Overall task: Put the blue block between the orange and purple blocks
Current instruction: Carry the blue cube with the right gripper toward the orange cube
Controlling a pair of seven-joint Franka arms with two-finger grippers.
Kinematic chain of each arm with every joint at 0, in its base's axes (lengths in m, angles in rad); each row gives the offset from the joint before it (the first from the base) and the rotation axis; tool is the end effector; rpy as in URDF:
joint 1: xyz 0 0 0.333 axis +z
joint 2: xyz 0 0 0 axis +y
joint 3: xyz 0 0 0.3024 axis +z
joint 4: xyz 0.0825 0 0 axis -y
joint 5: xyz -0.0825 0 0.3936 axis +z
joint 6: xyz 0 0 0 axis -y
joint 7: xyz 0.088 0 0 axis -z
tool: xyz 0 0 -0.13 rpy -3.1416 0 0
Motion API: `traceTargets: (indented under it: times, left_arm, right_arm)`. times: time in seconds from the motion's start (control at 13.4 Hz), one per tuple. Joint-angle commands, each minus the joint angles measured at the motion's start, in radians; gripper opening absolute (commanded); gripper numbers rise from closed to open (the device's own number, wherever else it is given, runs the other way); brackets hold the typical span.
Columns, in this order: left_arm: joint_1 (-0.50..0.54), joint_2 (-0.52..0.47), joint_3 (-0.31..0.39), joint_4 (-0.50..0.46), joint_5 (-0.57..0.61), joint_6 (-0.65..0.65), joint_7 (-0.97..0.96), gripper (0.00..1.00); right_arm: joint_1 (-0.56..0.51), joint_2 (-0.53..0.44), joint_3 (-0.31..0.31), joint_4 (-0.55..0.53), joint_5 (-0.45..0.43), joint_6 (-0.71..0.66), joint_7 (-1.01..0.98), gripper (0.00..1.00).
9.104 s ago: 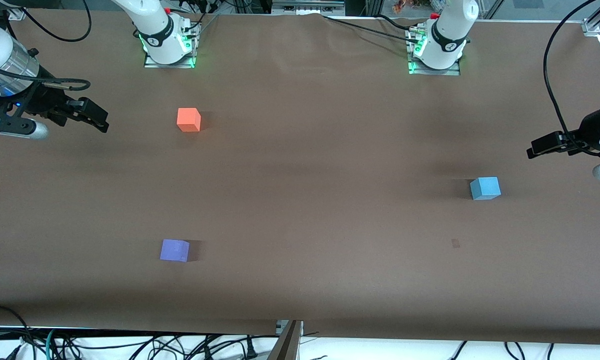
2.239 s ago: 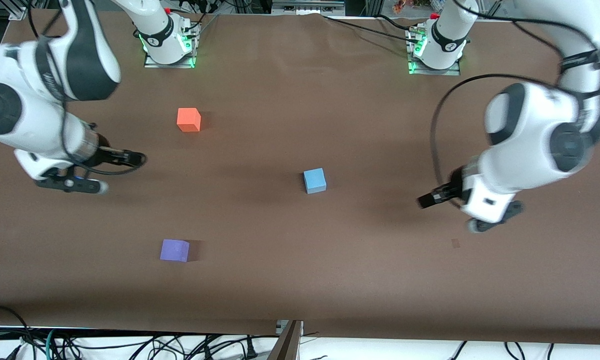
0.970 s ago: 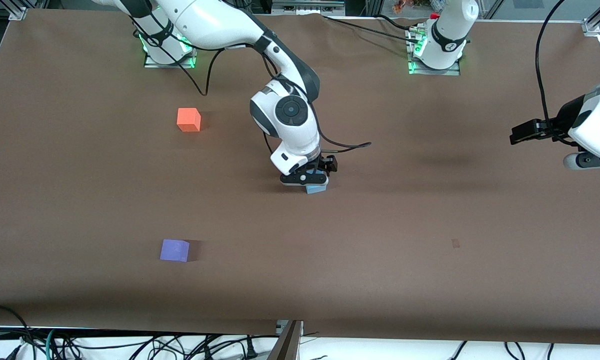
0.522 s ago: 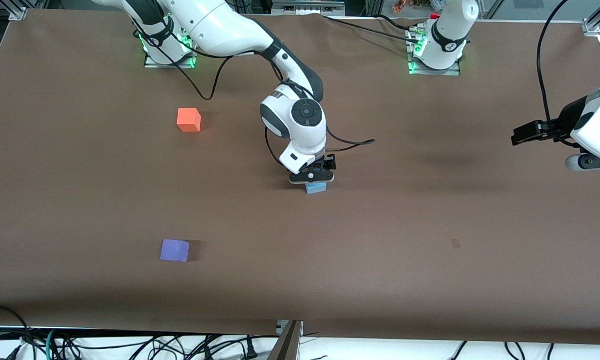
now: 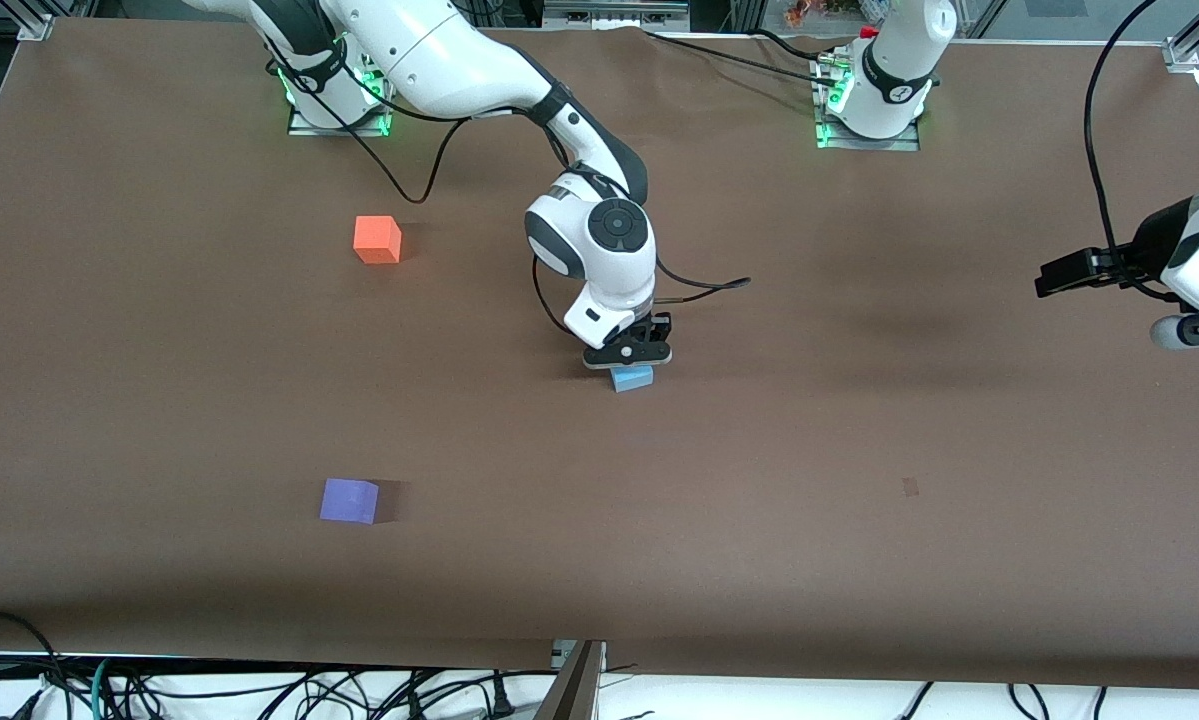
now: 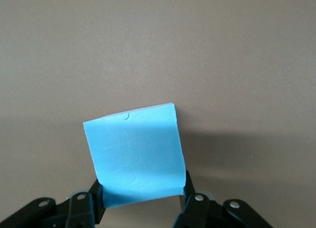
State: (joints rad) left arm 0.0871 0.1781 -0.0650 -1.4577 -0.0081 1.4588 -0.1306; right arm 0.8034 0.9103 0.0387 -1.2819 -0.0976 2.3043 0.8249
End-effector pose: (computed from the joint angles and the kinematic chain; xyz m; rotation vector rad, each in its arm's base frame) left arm 0.5964 0.0149 0.5295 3.1101 0.2376 -0.2774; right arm 0.5133 0.5599 0.1724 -3.0831 -0.0953 -0.1703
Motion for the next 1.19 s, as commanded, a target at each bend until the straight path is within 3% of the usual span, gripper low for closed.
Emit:
traceTargets:
  times: [0.0, 0.3, 0.45, 0.6, 0.82, 0.97, 1.12]
  left_arm:
    - [0.003, 0.012, -0.009, 0.028, -0.009, -0.005, 0.020, 1.00]
    - [0.005, 0.012, -0.009, 0.028, -0.009, -0.006, 0.020, 1.00]
    - [0.005, 0.012, -0.010, 0.028, -0.009, -0.006, 0.020, 1.00]
    - [0.005, 0.012, -0.009, 0.028, -0.021, -0.006, 0.020, 1.00]
    - [0.006, 0.012, -0.009, 0.028, -0.021, -0.006, 0.022, 1.00]
    - [0.006, 0.012, -0.009, 0.028, -0.021, -0.006, 0.020, 1.00]
    - [0.006, 0.012, -0.009, 0.028, -0.021, -0.006, 0.020, 1.00]
  right_arm:
    - [-0.056, -0.016, 0.003, 0.023, 0.004, -0.005, -0.047, 0.03]
    - [-0.200, -0.149, 0.000, -0.011, 0.108, -0.233, -0.241, 0.02]
    - [-0.284, -0.261, -0.005, -0.139, 0.125, -0.295, -0.325, 0.02]
    - [-0.401, -0.393, -0.008, -0.372, 0.125, -0.226, -0.407, 0.03]
    - [-0.525, -0.511, -0.040, -0.665, 0.125, -0.027, -0.474, 0.03]
    - [-0.529, -0.524, -0.089, -0.714, 0.127, 0.009, -0.463, 0.03]
    - [-0.532, -0.518, -0.097, -0.729, 0.133, 0.015, -0.457, 0.03]
